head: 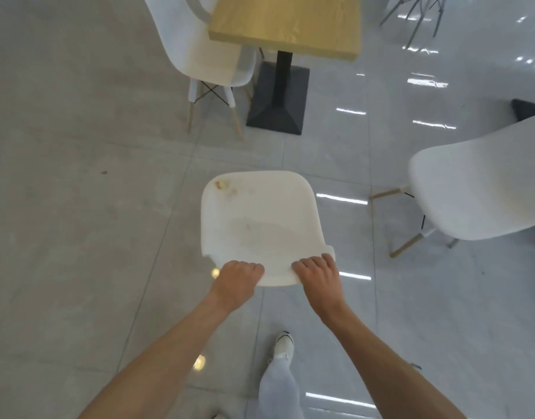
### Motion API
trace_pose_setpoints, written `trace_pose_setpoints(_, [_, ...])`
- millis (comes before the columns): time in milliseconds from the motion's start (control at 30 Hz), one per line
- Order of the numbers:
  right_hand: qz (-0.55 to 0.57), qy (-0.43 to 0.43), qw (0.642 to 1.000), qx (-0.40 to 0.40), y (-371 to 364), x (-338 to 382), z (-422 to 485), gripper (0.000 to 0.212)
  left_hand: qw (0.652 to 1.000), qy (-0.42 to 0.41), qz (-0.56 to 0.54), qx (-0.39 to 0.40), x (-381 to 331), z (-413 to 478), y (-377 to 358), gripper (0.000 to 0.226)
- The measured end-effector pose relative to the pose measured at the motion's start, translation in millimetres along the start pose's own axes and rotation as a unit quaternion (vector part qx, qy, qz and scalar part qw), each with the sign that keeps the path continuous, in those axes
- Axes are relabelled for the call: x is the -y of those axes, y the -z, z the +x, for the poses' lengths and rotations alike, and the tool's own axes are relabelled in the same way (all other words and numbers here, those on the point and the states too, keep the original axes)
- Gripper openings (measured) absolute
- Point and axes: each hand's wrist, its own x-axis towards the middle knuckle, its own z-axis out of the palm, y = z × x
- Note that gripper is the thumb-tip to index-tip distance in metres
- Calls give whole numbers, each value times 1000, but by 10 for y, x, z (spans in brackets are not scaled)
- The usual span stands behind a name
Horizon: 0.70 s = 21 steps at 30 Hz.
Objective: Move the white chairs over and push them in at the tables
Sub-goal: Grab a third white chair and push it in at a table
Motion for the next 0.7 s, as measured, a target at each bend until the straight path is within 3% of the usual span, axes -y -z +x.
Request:
trace_pose_setpoints(233, [73,-25,995,-66,221,-76,1120,30,999,7,28,32,902,982,361,39])
trace_pose_setpoints(333, [88,-17,994,-65,290,-172,1709,30,999,-2,51,-1,1256,1462,517,19])
trace_pose_setpoints(467, [82,-15,990,-115,181,-521,2459,29,998,-3,48,-46,1548,2177,569,26])
trace_pose_setpoints(700, [74,-36,994,-66,341,-838,3457,36,998,32,42,-31,2084,3065,748,27])
